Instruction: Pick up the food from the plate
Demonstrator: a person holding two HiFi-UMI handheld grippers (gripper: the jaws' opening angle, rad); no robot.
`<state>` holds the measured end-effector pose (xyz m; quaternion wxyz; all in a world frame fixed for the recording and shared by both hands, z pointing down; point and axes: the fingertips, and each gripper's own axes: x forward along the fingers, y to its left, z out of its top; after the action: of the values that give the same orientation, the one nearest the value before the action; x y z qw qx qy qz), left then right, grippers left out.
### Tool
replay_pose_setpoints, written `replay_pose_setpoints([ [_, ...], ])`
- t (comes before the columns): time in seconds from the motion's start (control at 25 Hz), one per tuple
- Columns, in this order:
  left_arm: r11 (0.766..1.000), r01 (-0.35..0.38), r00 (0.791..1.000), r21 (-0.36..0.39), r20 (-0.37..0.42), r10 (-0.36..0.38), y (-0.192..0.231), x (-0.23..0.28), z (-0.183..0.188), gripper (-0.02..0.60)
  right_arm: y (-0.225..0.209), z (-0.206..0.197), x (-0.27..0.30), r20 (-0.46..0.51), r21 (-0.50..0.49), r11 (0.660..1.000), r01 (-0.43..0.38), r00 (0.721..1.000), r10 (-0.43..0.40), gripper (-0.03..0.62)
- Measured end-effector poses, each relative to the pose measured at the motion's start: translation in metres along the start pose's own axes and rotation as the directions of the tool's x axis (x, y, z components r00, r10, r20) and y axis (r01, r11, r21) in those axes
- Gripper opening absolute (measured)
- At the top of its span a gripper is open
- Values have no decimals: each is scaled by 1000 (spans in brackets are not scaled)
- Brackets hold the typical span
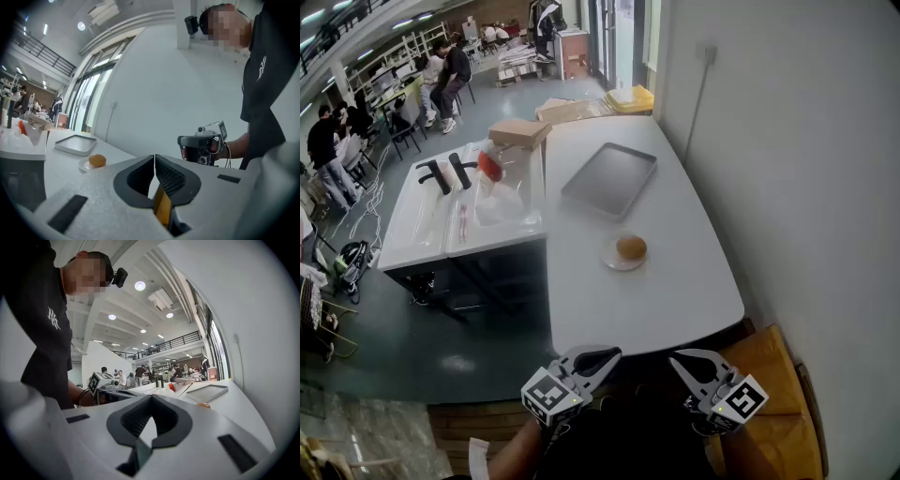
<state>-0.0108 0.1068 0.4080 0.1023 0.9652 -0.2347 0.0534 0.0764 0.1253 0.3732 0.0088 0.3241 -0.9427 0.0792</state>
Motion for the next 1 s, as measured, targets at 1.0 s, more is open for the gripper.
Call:
replay_pose_setpoints([
  [1.0,999,-34,999,-21,38,35,22,-23,-1,9,-6,14,13,27,-46,998,40,999,-39,44],
])
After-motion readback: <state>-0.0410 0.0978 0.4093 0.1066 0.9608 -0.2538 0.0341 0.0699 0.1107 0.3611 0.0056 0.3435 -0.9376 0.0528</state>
